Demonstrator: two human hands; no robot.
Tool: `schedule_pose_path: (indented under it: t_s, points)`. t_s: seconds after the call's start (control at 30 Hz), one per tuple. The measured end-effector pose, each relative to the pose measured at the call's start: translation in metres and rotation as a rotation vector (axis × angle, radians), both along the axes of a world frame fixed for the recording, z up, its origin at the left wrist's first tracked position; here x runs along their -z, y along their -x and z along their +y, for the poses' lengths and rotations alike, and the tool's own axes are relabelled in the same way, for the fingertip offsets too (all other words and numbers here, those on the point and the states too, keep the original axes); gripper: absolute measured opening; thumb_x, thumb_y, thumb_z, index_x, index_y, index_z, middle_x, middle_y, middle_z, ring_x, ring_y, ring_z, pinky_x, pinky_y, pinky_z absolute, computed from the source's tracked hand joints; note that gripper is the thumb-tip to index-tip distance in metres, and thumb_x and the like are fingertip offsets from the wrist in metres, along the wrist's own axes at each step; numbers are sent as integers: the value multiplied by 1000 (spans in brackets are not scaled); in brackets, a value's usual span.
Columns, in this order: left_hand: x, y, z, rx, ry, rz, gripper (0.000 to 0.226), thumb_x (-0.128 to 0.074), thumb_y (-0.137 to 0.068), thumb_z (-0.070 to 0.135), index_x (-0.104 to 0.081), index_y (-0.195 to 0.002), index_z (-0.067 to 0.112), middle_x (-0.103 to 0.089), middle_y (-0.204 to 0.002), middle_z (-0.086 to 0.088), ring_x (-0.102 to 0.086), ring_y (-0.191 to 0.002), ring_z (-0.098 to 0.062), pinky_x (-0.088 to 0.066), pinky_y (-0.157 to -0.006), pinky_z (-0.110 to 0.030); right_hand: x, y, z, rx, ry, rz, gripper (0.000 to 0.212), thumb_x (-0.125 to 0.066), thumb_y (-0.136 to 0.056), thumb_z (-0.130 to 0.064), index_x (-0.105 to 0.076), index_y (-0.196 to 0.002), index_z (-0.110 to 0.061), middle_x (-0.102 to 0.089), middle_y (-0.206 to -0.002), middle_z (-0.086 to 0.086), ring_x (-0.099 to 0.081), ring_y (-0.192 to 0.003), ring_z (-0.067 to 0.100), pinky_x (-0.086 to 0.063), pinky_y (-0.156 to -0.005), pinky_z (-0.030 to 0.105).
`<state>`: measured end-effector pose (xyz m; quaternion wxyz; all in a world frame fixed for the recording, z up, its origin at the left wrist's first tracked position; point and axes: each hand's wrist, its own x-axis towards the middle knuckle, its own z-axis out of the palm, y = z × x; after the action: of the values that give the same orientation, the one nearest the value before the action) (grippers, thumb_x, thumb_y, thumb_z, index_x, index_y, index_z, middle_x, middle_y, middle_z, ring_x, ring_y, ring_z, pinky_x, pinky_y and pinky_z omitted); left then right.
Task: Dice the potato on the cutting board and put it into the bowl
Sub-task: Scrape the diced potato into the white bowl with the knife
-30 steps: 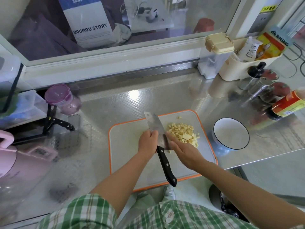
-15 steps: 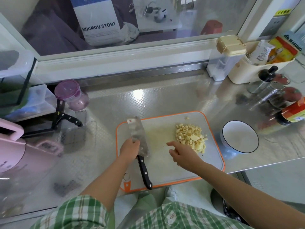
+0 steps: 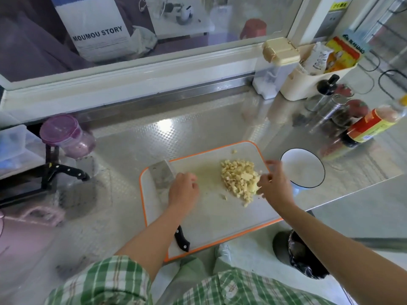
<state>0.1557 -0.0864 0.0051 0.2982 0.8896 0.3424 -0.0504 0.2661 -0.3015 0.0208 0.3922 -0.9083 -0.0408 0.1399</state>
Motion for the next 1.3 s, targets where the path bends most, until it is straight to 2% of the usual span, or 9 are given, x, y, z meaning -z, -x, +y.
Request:
schedule_pose_path:
  t_s: [0.17, 0.23, 0.33, 0.43, 0.67, 0.8, 1.0, 1.2, 1.3]
  points:
    - [-7, -32, -42, 167, 246, -13, 20, -54, -91, 20, -71, -101, 15, -71, -100, -7, -63, -98, -24, -45, -81, -31, -6, -16, -43, 274, -117, 444, 45, -50, -98, -37, -26, -136, -40, -65, -79, 18, -64, -47, 29, -51, -44, 31]
    - [-5, -40, -54, 178, 310, -14, 20, -56, -91, 19, -72, -101, 12, -71, -97, -10, -63, -95, -26, -46, -81, -33, 4, -17, -53, 292, -147, 491, 33, -50, -97, -21, -39, -129, -21, -60, -89, 18, -61, -54, 29, -55, -56, 34]
    - [-2, -47, -63, 181, 374, 0, 19, -58, -90, 18, -71, -101, 11, -71, -94, -13, -65, -92, -29, -48, -79, -34, 17, -21, -57, 268, -71, 317, 19, -55, -90, -14, -59, -108, -9, -64, -83, 12, -60, -71, 31, -52, -75, 43]
    - [-1, -52, -65, 139, 443, 9, 13, -57, -89, 16, -69, -92, 13, -71, -89, -14, -66, -88, -32, -52, -79, -38, 14, -26, -56, 288, 49, 186, 11, -52, -89, -16, -62, -87, -12, -62, -76, 11, -58, -81, 34, -41, -68, 34]
    - [-24, -61, -67, -145, 868, -109, 22, -50, -96, 27, -62, -90, 10, -59, -76, -9, -52, -59, -19, -42, -53, -26, -6, -17, -46, 80, -8, -77, 8, -59, -92, -18, -67, -94, -18, -71, -85, -1, -63, -85, 23, -46, -73, 35]
    - [-41, -64, -64, -416, 1259, -239, 39, -56, -92, 46, -57, -115, 13, -60, -93, -11, -63, -73, -26, -56, -74, -42, -15, -4, -13, -225, -36, -147, 5, -65, -91, -23, -66, -96, -23, -73, -86, 1, -67, -86, 21, -51, -76, 36]
    - [-46, -36, -32, -750, 1096, -491, 27, -38, -91, -2, -49, -115, 2, -56, -106, -22, -61, -80, -35, -60, -55, -37, -19, 28, 39, -535, -65, -139, 35, -58, -93, -21, -52, -126, -29, -70, -93, -4, -65, -86, 20, -47, -76, 33]
    - [-34, 26, 24, -914, 851, -590, 29, -35, -93, -1, -46, -117, 9, -52, -116, -18, -62, -93, -41, -59, -51, -36, -12, 77, 86, -675, -38, -195, 29, -54, -90, -19, -43, -117, -17, -60, -73, -6, -61, -69, 24, -49, -63, 41]
    - [-27, 57, 45, -1044, 778, -618, 26, -40, -92, 3, -47, -117, 6, -51, -124, -20, -60, -99, -44, -56, -45, -31, 1, 106, 109, -878, 105, -53, 33, -55, -92, -29, -41, -119, -15, -64, -99, 7, -62, -91, 30, -49, -74, 39]
